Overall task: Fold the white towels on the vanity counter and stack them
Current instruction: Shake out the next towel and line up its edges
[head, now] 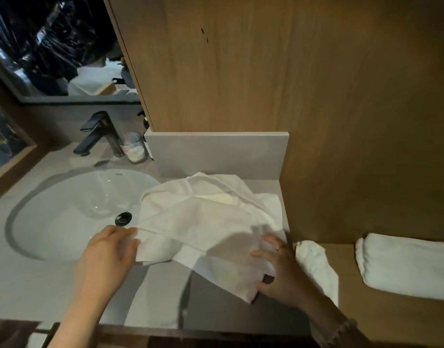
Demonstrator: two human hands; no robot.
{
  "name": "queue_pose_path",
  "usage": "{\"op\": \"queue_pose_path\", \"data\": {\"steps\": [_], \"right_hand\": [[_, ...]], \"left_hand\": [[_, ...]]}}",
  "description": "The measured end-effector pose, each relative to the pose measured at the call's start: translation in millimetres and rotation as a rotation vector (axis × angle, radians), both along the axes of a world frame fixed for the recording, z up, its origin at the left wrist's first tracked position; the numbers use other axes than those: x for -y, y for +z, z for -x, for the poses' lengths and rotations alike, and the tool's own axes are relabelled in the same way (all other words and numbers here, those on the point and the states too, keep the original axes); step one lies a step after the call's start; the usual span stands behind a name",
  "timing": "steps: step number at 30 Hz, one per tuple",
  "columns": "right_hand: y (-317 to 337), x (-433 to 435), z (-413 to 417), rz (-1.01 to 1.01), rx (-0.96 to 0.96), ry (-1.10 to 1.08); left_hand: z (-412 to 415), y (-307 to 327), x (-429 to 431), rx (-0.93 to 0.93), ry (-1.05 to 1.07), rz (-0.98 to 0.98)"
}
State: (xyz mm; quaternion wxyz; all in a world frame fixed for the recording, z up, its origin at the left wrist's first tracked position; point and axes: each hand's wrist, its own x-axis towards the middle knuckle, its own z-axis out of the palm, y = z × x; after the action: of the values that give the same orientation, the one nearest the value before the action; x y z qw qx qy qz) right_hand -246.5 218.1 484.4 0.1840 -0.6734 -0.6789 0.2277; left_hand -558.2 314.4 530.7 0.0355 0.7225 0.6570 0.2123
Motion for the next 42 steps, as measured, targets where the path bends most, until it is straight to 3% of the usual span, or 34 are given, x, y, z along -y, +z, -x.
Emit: {"op": "queue_pose_path", "data": {"steps": [3,6,9,12,14,17,21,25,30,34,37,42], "right_hand": [[0.3,6.6,-21.1,-0.064,-0.025,-0.067],[4.9,10.7,-25.0,-0.048,-0.047,-0.063],[3.8,11.2,-22.1,-0.028,-0.022,0.019],[2.2,10.4,-23.5,-0.031,-0.027,0.007],[7.0,8.1,-22.8,-0.057,-0.070,-0.050],[14.4,2.6,-16.7,-0.144,-0.195,-0.140],[13.9,-0.4,-4.6,-0.174,-0.230,-0.105],[8.9,-0.6,-1.5,-0.117,-0.297,-0.106],[9.6,1.2,3.5,-0.082,-0.446,-0.114],[9.4,1.1,11.3,-0.164,-0.417,-0.157],[10.2,-1.7,11.7,-0.247,-0.369,-0.219],[38.9,-27.4,-6.4,-0.412,-0.421,-0.369]], "left_hand": [[-6.2,4.7,-3.4,-0.053,0.035,-0.056],[-23.6,14.3,0.5,-0.145,-0.043,-0.278],[-56.2,12.3,14.2,-0.160,-0.492,-0.382],[-89.3,-23.1,31.8,-0.243,-0.906,-0.178],[-103.2,-49.0,37.7,-0.311,-1.017,-0.045],[-112.6,-64.7,34.4,-0.236,-1.031,0.026],[-123.1,-67.3,35.0,-0.222,-1.000,-0.132],[-132.8,-55.9,31.4,-0.086,-0.882,-0.220],[-144.8,-38.4,33.8,0.038,-0.693,-0.089],[-152.8,-31.5,35.9,0.103,-0.621,-0.005],[-156.8,-21.4,33.0,0.082,-0.599,0.025],[-124.7,3.7,-0.2,-0.090,-0.653,-0.184]]}}
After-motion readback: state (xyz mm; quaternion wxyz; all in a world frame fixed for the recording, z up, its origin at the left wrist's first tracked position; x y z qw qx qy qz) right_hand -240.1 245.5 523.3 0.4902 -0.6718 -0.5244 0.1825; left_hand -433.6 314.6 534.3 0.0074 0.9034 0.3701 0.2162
